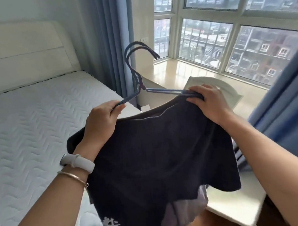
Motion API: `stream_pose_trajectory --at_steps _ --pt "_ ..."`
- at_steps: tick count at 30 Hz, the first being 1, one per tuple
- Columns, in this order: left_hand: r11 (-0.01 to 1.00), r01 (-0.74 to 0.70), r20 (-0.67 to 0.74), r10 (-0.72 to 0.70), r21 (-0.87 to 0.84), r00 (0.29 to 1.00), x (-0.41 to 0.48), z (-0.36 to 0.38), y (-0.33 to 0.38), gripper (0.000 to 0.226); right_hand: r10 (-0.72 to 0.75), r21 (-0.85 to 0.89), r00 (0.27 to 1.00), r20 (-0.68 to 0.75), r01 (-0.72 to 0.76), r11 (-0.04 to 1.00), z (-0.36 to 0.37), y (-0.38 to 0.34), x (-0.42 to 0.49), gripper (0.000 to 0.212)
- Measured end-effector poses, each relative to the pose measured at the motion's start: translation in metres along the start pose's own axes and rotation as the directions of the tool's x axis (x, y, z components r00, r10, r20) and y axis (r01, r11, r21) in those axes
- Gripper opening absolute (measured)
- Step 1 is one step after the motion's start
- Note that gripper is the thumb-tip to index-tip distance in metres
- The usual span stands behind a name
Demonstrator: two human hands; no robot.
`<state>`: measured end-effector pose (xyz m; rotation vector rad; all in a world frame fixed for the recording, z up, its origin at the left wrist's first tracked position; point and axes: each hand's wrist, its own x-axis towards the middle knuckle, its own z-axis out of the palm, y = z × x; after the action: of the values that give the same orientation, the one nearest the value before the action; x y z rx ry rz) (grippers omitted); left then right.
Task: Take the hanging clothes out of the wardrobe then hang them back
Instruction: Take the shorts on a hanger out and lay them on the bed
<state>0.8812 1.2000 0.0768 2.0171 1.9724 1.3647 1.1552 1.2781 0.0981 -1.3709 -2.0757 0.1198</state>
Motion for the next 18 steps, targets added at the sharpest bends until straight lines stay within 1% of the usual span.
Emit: stream_pose_trajectory --at_steps 5,7,10,12,16,18 --pt "0.990 0.136 0.000 -0.136 0.039 0.991 0.063 0.062 -0.045 0.025 -0.027 -0.002 0.996 0.091 0.028 1.000 0.068 0.043 0.097 0.030" --pt "0.970 0.229 -0.004 -0.230 0.083 0.973 0.086 0.088 -0.070 0.025 -0.054 0.024 0.986 0.155 0.051 0.998 0.107 0.059 0.135 0.029" --pt "0.915 0.375 -0.012 -0.377 0.146 0.926 0.121 0.124 -0.113 0.027 -0.093 0.046 0.966 0.242 0.085 0.995 0.168 0.080 0.191 0.030" --pt "0.874 0.453 -0.049 -0.452 0.179 0.891 0.143 0.144 -0.141 0.029 -0.115 0.070 0.953 0.279 0.099 0.993 0.209 0.090 0.225 0.030" --pt "0.803 0.548 -0.145 -0.528 0.236 0.837 0.179 0.176 -0.197 0.029 -0.151 0.129 0.930 0.335 0.114 0.985 0.288 0.094 0.281 0.030" --pt "0.753 0.572 -0.165 -0.550 0.325 0.818 0.185 0.190 -0.232 0.032 -0.169 0.141 0.905 0.391 0.123 0.982 0.329 0.094 0.298 0.030"
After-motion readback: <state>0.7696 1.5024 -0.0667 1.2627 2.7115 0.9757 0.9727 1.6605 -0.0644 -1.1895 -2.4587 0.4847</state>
